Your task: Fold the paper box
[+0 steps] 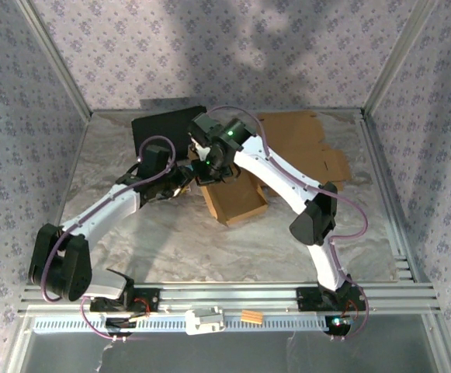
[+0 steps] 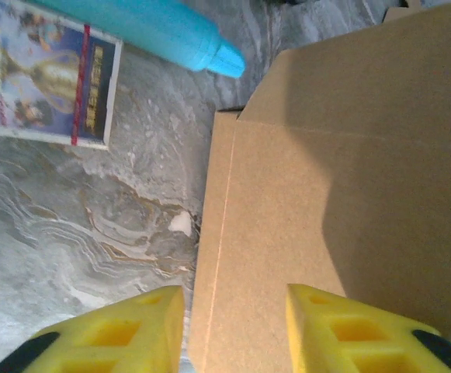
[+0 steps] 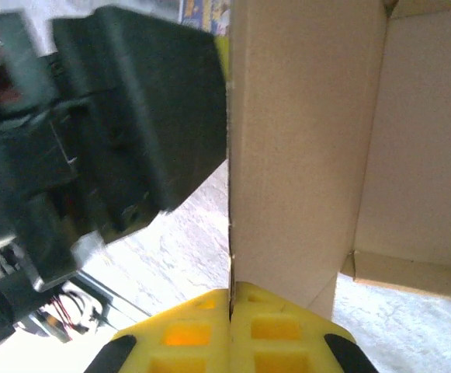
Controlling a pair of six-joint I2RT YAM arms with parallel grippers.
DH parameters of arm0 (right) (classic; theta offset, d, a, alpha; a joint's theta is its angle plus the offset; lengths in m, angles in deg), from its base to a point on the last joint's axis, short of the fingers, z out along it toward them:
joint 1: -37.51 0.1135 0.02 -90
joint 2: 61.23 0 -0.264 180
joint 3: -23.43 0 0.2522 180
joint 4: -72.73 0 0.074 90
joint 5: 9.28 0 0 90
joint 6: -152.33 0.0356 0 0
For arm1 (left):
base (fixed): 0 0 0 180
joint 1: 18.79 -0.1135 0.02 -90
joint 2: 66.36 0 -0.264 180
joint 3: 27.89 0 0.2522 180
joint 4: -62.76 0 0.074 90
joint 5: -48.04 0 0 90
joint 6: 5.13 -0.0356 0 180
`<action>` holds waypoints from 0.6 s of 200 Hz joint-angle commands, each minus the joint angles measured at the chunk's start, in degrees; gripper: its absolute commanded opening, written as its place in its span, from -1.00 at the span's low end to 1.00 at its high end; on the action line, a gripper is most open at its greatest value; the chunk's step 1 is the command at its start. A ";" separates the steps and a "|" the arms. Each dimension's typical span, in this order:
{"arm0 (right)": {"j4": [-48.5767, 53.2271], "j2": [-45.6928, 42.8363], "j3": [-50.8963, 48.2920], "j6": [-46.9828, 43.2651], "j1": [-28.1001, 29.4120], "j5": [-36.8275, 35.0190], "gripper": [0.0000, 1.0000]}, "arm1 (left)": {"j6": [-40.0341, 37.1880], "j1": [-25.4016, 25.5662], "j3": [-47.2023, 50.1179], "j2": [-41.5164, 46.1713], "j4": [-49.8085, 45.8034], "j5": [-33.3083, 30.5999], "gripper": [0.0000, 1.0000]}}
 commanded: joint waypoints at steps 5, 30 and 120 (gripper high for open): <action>-0.12 -0.62 3.45 10.03 -0.25 -5.15 -1.00 | -4.90 0.36 -5.45 7.24 -9.30 -6.62 -0.13; 1.84 -0.33 5.09 20.00 -0.83 -10.15 -1.00 | -6.44 0.62 -6.28 14.40 -16.43 -13.31 -0.12; 12.31 3.48 12.98 68.72 1.54 -26.61 -1.00 | -15.17 0.63 -1.64 27.55 -27.63 -7.52 -0.14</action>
